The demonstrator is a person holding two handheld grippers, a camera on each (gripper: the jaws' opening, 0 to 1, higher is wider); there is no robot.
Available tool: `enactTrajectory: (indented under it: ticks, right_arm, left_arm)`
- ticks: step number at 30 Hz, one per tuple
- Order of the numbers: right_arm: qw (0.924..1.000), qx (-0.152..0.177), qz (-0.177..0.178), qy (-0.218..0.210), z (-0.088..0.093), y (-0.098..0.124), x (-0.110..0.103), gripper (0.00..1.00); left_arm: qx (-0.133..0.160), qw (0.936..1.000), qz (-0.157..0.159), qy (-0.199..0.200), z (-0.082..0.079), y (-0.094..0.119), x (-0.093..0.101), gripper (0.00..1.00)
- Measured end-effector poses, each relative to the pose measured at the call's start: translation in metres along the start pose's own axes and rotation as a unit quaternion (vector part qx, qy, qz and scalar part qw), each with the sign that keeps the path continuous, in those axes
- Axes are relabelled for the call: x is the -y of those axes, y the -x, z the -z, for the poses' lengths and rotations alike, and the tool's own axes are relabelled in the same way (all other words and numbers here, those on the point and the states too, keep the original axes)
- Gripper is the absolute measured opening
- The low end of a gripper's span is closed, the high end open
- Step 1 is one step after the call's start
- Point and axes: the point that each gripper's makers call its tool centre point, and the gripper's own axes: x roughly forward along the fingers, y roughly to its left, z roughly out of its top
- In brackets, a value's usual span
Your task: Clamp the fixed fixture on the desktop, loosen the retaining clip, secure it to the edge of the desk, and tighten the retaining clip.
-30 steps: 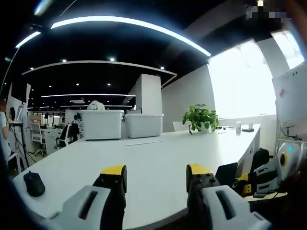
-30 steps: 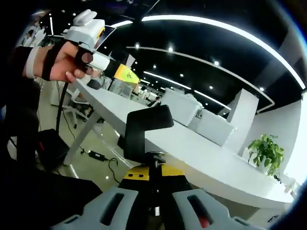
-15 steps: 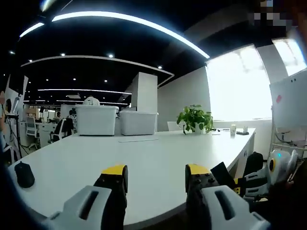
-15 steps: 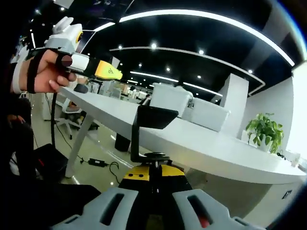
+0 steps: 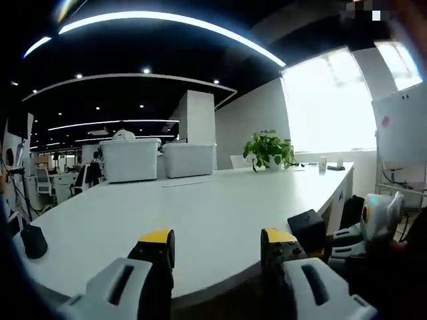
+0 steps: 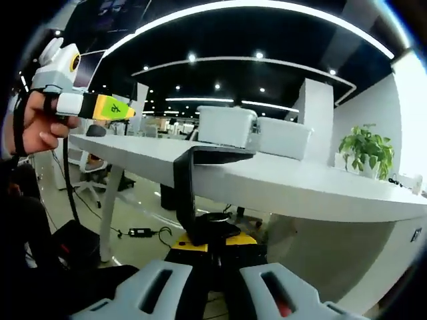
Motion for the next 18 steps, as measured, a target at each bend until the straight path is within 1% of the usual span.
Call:
enactTrajectory:
  ticks: [9, 11, 15, 18]
  right_arm:
    - [0.9998, -0.003, 0.007, -0.021, 0.002, -0.005, 0.011, 0.03]
    - [0.9993, -0.004, 0.007, -0.035, 0.004, -0.007, 0.014, 0.03]
    - [0.9993, -0.001, 0.010, -0.035, 0.004, -0.009, 0.017, 0.03]
    - [0.9991, -0.001, 0.013, -0.041, 0.005, -0.011, 0.020, 0.03]
  left_arm:
    - [0.006, 0.9998, 0.013, 0.013, 0.000, -0.001, 0.008, 0.51]
    - [0.007, 0.9997, 0.020, 0.015, 0.000, -0.001, 0.011, 0.50]
    - [0.000, 0.9993, 0.033, 0.015, 0.002, -0.001, 0.019, 0.49]
    - [0.004, 0.9986, 0.044, 0.028, 0.002, -0.001, 0.025, 0.49]
